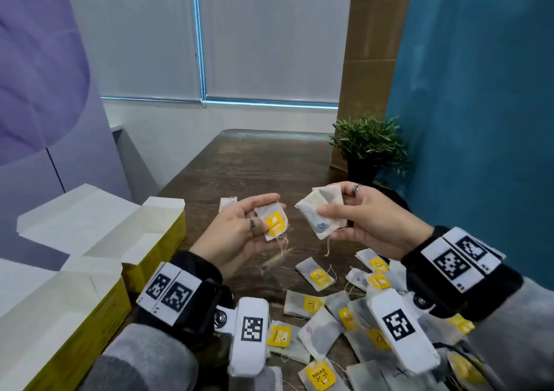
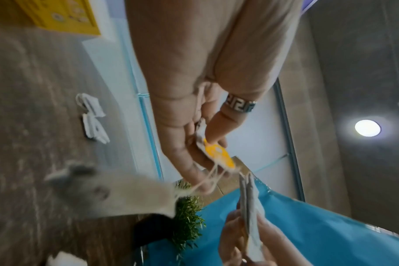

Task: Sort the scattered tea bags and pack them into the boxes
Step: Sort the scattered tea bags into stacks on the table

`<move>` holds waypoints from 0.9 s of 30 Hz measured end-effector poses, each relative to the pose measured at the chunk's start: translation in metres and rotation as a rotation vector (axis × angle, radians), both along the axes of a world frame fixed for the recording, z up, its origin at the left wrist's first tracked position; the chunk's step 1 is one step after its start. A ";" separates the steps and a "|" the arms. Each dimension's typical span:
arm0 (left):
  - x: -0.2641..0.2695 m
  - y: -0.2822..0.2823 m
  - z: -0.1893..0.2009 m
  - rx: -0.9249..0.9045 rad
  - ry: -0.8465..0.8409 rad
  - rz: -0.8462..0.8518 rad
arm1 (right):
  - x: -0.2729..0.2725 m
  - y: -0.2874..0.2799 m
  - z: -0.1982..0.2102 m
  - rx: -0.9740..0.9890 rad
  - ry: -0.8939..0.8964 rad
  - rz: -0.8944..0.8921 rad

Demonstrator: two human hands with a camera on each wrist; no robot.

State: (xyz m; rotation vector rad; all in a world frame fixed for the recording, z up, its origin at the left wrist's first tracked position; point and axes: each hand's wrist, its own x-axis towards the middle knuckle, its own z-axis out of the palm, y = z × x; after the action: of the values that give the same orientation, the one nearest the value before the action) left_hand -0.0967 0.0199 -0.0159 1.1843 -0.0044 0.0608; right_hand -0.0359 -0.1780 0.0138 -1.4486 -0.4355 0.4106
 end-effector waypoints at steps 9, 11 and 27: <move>0.000 0.011 -0.003 -0.563 -0.001 -0.314 | -0.008 0.016 -0.024 -0.167 0.030 0.390; -0.001 0.011 -0.003 -0.597 -0.024 -0.355 | -0.013 0.022 -0.027 -0.223 0.031 0.519; -0.001 0.010 -0.008 -0.188 -0.051 0.018 | -0.017 0.014 -0.011 -0.345 -0.530 0.263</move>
State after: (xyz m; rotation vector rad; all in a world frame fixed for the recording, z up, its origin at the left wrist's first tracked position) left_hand -0.0974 0.0299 -0.0241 0.9948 -0.0321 0.1054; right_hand -0.0528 -0.1641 0.0030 -1.8456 -1.0284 0.3150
